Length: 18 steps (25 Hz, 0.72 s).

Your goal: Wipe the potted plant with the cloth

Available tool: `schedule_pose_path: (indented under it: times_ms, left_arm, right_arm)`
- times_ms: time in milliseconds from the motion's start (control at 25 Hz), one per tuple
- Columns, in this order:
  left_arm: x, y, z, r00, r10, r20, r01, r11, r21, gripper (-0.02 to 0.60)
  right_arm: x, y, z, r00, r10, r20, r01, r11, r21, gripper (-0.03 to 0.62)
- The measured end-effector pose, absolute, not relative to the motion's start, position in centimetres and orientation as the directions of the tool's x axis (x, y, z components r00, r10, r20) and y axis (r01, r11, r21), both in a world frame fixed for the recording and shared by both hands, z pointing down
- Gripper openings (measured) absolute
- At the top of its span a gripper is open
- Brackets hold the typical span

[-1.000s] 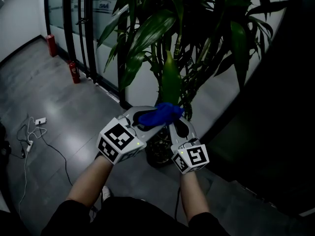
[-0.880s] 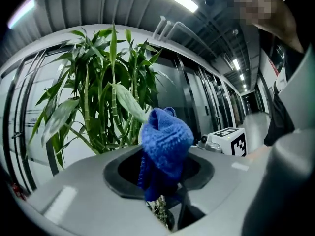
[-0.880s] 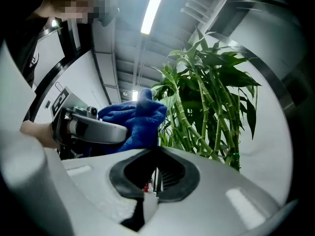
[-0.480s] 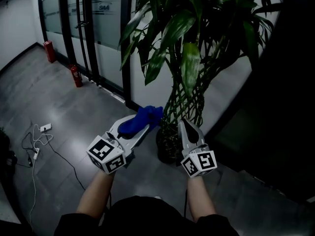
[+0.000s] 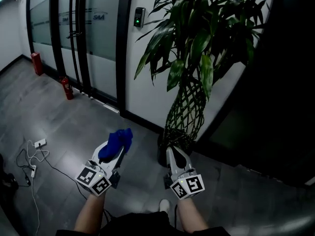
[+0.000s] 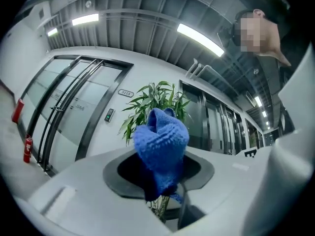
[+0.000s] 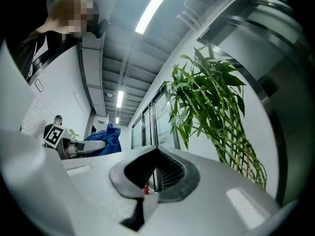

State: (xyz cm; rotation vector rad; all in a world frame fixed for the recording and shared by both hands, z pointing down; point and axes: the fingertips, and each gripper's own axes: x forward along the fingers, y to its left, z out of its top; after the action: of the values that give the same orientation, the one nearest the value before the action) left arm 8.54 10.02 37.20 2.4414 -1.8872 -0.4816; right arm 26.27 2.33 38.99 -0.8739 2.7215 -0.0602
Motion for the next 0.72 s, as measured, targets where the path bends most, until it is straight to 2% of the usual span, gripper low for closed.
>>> schedule_pose_path:
  times_ms: [240,720]
  left_arm:
    - [7.7,12.6,39.8,0.301,-0.930,-0.211,-0.908,-0.347,0.235,0.153]
    - [14.2,12.1,40.4,0.278,-0.939,-0.205,-0.902,-0.328,0.279,0.155]
  right_arm:
    - [27.9,6.4,39.2,-0.726,-0.646,-0.236,-0.639,0.760,-0.114,0.003]
    - [39.4,5.6,40.6,-0.636,-0.753,-0.166,-0.743,0.656,-0.130,0.003]
